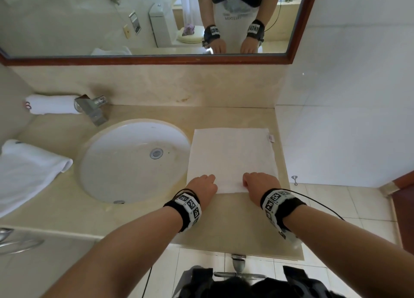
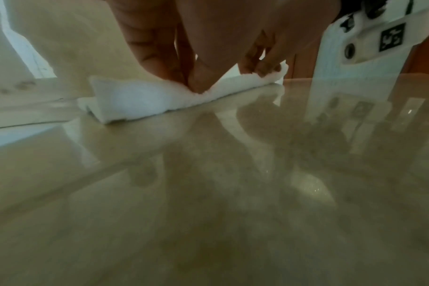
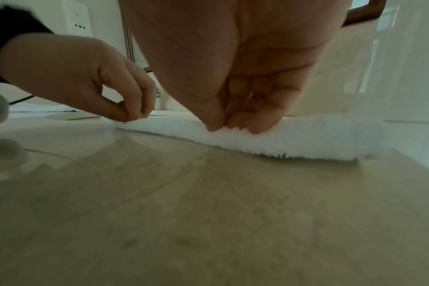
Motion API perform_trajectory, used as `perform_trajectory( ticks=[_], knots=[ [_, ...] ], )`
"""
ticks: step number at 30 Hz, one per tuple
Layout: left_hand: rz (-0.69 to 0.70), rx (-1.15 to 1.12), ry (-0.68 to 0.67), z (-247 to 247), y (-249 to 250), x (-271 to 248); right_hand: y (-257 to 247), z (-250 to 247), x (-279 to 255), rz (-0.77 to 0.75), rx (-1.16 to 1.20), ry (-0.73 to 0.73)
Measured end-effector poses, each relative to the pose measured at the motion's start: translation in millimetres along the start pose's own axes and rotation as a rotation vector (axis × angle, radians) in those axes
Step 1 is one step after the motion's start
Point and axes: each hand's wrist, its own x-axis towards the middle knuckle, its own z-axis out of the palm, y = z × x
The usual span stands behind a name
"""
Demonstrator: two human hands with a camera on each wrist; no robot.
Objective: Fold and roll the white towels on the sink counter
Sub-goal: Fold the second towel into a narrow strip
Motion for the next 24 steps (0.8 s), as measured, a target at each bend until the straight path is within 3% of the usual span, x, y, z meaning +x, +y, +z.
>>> perform_trajectory(
  ticks=[15,17,24],
  knots=[
    [0.184,0.175,0.023,0.7,-9.7,4.9,-1.1,7.3,-0.4,0.024,0.1,-0.01],
    [0.182,0.1,0.007,6.8,-15.7,13.0,-2.2,8.0,2.3,0.047,0.09,-0.003],
    [0.243,-0.061,0.222,11.9,-33.2,16.0,-8.4,13.3,3.6,0.029,-0.029,0.042]
  ],
)
